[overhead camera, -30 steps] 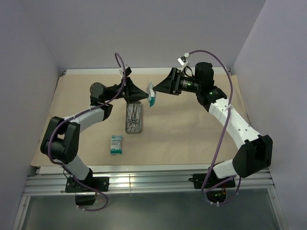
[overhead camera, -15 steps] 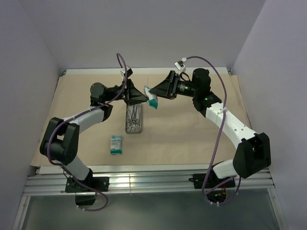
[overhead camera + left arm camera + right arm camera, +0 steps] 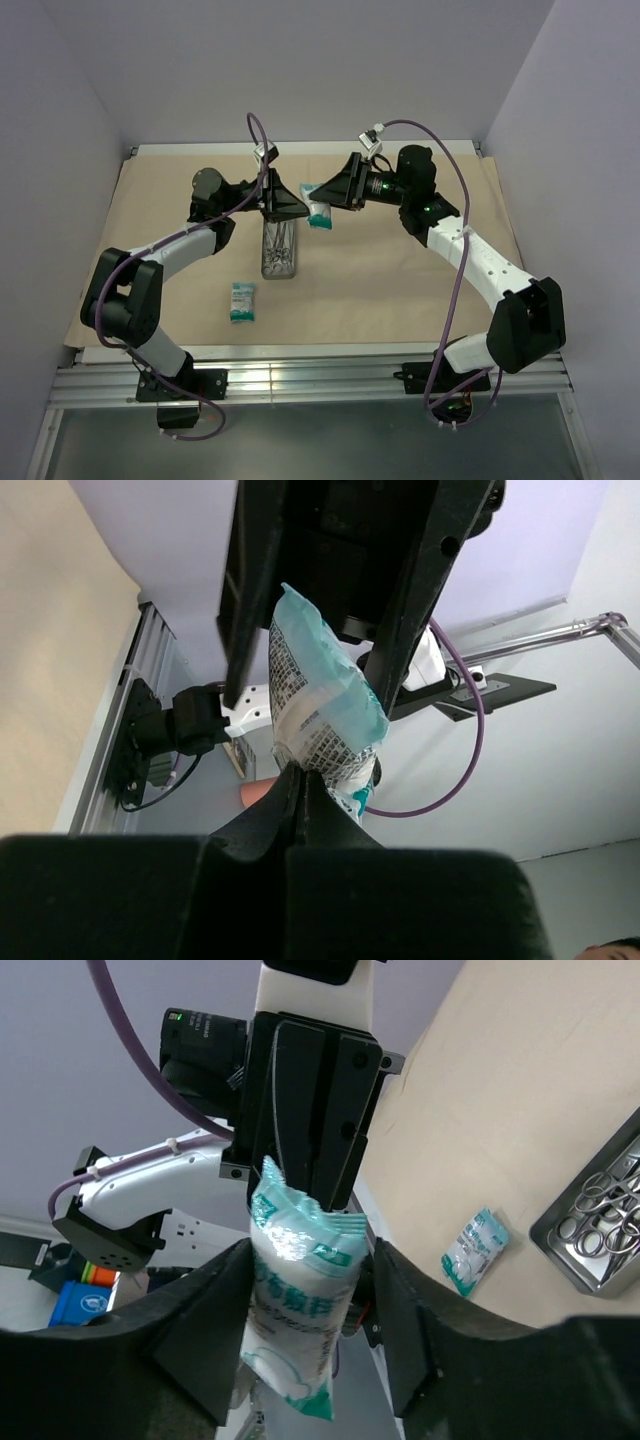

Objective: Open and lay out the surgical kit

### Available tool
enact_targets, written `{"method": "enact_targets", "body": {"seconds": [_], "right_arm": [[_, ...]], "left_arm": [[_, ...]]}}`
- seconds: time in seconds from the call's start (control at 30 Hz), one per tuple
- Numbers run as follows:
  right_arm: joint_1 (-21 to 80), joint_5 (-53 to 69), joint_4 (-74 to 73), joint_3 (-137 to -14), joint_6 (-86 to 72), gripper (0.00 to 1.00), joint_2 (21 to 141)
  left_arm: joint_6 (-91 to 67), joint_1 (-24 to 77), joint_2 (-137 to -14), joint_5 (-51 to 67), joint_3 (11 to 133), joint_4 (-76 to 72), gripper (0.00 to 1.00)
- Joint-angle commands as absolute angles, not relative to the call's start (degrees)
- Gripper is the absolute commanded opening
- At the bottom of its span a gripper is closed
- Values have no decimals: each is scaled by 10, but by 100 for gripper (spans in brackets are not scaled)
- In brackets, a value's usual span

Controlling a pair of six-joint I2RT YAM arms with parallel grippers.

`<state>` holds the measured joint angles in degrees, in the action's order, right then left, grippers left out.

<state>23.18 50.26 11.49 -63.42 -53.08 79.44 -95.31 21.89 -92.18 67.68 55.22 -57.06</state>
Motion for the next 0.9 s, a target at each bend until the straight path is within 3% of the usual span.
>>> {"method": "enact_targets", "body": {"seconds": [0.0, 0.1, 0.17, 0.27, 0.47, 0.63, 0.87], "right_arm": [[242, 516, 98, -642, -511, 57, 773], [242, 512, 83, -654, -498, 48, 775], [243, 509, 69, -659, -491, 39, 776], [242, 504, 52, -668, -482, 32, 778], [243, 469, -3, -678, -449, 31, 781], [268, 364, -51, -655, -439, 31, 774], [405, 179, -77, -617, -473, 32, 807]], "left_arm": [[-903, 220, -890, 668, 556, -532, 2], [-838, 218, -874, 668, 566, -436, 8], [-770, 216, -867, 664, 576, -369, 21], [-673, 210, -853, 652, 601, -228, 29], [-502, 160, -831, 558, 646, 66, 38], [-427, 102, -817, 482, 649, 188, 42], [-345, 40, -804, 358, 639, 295, 42]]}}
